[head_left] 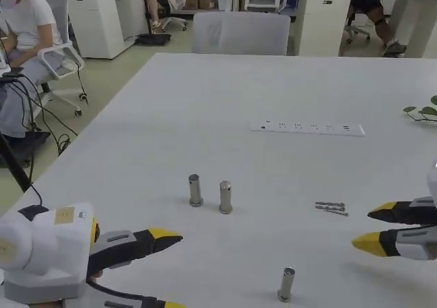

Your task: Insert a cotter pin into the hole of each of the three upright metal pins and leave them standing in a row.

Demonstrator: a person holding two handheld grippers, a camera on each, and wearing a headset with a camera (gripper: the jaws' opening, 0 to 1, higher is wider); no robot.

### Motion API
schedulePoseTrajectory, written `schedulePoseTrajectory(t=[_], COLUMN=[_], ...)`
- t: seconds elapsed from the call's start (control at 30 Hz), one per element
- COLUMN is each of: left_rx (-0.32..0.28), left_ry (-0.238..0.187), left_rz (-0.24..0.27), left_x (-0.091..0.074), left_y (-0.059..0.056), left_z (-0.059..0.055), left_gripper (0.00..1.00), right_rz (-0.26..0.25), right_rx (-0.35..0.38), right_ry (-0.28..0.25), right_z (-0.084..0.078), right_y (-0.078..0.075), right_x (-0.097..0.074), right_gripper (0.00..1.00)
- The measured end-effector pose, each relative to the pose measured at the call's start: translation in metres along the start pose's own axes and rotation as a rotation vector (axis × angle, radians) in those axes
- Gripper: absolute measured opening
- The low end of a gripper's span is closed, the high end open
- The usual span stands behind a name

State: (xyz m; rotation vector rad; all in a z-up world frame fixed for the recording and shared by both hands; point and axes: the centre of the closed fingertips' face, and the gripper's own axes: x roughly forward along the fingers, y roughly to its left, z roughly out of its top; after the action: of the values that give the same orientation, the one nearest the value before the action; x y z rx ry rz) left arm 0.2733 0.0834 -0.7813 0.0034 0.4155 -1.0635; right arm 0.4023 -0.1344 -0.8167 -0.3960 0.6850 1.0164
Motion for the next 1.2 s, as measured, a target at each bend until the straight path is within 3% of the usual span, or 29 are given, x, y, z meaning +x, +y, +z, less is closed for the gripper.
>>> schedulePoseTrajectory(t=[0.27, 0.47, 0.73, 0.97, 1.2], left_rx=[-0.003, -0.006, -0.011, -0.014, -0.015], left_ry=[0.003, 0.008, 0.015, 0.017, 0.014], left_rz=[0.006, 0.002, 0.002, 0.005, 0.011], left_x=[0.001, 0.001, 0.000, -0.001, -0.003], left_y=[-0.001, -0.002, -0.002, 0.001, 0.005], left_z=[-0.002, -0.004, -0.006, -0.008, -0.006], left_gripper=[0.77, 0.77, 0.76, 0.76, 0.76], right_rz=[0.008, 0.016, 0.030, 0.066, 0.081], right_rx=[-0.066, -0.082, -0.121, -0.181, -0.189], right_ry=[0.048, 0.071, 0.117, 0.179, 0.204], right_z=[0.003, 0.003, 0.006, 0.006, 0.006], right_y=[-0.016, -0.023, -0.036, -0.038, -0.041], right_x=[0.007, 0.017, 0.027, 0.039, 0.047], right_gripper=[0.24, 0.24, 0.16, 0.13, 0.11])
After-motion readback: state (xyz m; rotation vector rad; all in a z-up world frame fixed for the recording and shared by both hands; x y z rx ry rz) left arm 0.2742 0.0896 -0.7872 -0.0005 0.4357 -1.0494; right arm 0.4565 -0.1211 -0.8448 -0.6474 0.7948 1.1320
